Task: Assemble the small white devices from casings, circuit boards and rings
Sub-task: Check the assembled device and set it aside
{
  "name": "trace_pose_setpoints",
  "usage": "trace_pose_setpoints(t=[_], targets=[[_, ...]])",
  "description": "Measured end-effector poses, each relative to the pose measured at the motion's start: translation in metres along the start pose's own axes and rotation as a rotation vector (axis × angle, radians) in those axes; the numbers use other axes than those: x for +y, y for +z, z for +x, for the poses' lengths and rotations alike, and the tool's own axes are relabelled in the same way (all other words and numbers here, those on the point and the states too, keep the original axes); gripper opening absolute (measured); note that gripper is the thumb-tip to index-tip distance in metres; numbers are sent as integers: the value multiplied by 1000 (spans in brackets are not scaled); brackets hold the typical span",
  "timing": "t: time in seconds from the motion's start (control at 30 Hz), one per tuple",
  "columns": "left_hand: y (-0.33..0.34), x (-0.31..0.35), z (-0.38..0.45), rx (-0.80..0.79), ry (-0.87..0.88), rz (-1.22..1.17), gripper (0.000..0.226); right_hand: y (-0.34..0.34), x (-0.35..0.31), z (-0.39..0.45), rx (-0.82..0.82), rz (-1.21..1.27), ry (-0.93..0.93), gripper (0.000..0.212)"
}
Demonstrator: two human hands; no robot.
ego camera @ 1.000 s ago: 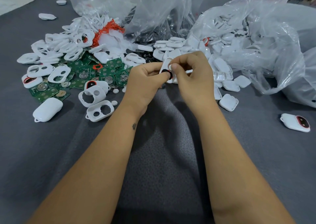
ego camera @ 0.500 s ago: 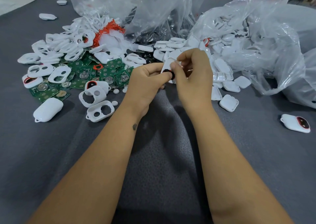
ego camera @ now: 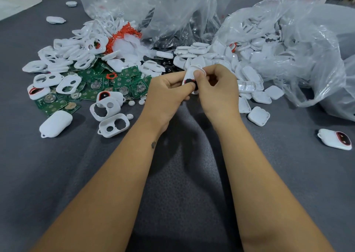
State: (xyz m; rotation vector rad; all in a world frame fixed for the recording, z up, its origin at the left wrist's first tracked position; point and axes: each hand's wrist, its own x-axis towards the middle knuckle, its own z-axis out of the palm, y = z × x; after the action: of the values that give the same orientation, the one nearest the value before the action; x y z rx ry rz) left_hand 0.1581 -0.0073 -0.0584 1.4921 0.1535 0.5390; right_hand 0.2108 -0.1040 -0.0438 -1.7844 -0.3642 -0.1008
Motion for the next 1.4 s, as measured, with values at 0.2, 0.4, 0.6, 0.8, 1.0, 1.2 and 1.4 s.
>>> trace_pose_setpoints(t=[0.2,0.4,0.6,0.8,1.0,1.2,1.4], targets=[[1,-1,2,77,-100,-14,22,-1,0,2,-35,137,57,6],[1,2,3,75,-148,-49,19,-2,4,4,-83,283,109,21],[0,6,1,53,-152,-92,21,-3,1,3,-137,476,188,27],[0,5,1,64,-158,-101,20,-3,-2,1,-111,360,123,9],[-2,4,2,61,-160,-76,20,-3,1,-1,11,118,-143,29],[-3,2,3,59,-168,-38,19,-1,8,0,-47,-147,-378,20],[-3,3,5,45,-190,-94,19,-1,6,0,-60,-100,-327,17]])
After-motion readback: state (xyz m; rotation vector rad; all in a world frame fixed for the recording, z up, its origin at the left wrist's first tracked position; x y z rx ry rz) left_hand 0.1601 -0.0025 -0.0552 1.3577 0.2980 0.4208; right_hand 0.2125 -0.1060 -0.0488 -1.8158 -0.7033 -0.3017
